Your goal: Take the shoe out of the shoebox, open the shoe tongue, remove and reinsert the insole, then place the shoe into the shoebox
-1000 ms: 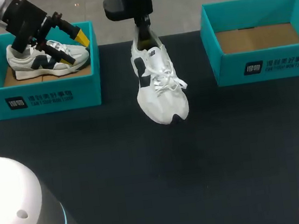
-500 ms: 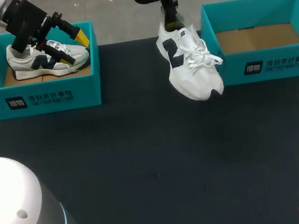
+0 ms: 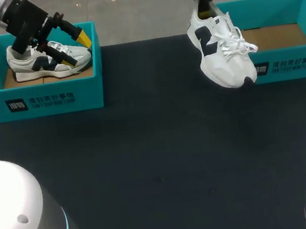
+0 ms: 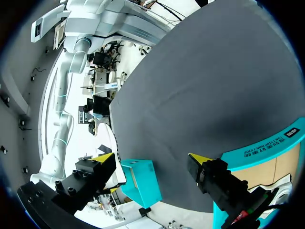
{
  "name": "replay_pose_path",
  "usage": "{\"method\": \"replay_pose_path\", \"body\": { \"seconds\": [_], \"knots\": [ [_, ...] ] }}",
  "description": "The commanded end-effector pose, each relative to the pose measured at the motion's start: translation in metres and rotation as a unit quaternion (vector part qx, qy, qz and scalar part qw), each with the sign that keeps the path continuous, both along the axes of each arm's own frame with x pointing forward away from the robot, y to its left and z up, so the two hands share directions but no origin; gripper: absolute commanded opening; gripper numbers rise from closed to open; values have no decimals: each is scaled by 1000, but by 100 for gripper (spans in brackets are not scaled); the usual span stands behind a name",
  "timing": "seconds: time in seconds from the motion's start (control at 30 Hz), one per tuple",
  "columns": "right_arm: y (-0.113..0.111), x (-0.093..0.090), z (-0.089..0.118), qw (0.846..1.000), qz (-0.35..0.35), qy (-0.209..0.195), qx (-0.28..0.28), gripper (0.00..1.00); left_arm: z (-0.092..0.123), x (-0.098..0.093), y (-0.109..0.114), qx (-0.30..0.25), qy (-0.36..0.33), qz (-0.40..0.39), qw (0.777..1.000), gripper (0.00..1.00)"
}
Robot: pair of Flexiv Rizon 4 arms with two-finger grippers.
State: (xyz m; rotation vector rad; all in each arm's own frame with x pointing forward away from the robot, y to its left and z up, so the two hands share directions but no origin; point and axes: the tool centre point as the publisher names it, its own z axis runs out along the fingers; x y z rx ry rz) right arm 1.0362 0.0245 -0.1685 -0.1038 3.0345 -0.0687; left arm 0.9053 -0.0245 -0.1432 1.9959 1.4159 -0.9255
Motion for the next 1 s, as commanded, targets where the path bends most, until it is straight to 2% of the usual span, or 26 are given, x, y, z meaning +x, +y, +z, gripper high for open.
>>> {"method": "replay_pose_path", "body": {
  "seconds": [0.03, 0.5, 0.73, 1.0],
  "knots": [
    [-17, 10, -4, 1000, -11, 8, 22, 0, 0, 0, 1, 2, -1, 0, 1000, 100],
    [-17, 10, -4, 1000, -11, 8, 22, 0, 0, 0, 1, 2, -1, 0, 1000, 100],
    [-68, 16, 0, 999, -31, -15, -10, 0, 0, 0, 1, 2, -1, 0, 1000, 100],
    [-130, 17, 2, 998, -48, -8, -29, 0, 0, 0, 1, 2, -1, 0, 1000, 100]
  ]
}}
